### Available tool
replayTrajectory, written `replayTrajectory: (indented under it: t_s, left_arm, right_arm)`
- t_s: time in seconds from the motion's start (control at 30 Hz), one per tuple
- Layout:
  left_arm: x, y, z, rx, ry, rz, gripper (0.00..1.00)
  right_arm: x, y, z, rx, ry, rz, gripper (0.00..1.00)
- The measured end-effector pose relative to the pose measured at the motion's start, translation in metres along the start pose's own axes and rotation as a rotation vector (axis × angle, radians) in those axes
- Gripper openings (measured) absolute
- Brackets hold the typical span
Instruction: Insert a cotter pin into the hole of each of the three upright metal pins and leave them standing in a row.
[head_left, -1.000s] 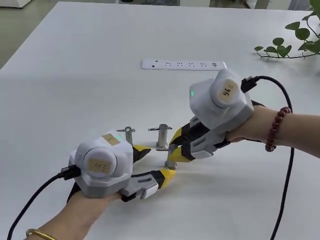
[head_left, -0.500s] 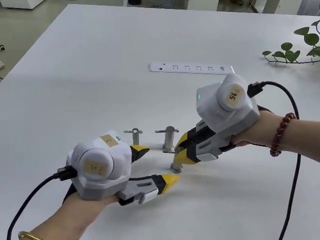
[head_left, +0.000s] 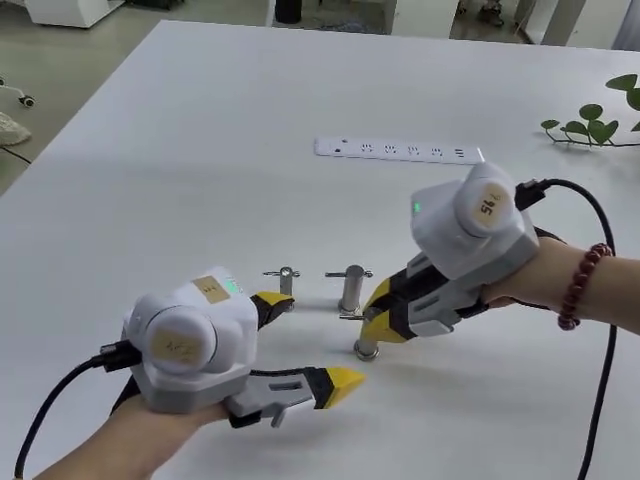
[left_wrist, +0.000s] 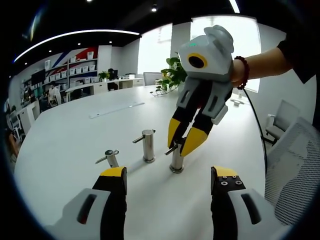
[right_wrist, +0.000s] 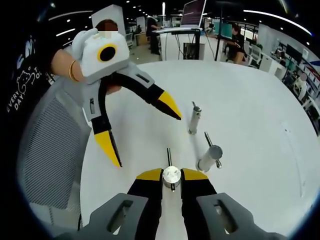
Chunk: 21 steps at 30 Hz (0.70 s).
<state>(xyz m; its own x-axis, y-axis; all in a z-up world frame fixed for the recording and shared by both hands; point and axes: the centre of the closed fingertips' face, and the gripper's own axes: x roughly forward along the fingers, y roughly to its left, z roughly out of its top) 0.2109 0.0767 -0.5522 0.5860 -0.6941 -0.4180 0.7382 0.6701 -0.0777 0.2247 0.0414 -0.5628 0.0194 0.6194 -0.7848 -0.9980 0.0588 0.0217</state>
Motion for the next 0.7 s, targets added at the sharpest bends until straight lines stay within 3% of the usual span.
replayTrajectory:
  t_s: [0.27,0.4,0.7]
  left_arm:
    - [-0.009,0.007,-0.001,-0.027,0.003,0.031,0.74]
    - [-0.015,0.01,-0.002,-0.028,-0.001,0.056,0.83]
    - [-0.022,0.014,0.001,-0.034,-0.018,0.081,0.93]
  right_arm:
    - [-0.008,-0.011,-0.005,0.0,0.01,-0.021,0.08]
    - [-0.013,-0.016,-0.008,-0.006,0.018,-0.035,0.08]
    - [-0.024,-0.031,-0.021,0.004,0.038,-0.062,0.08]
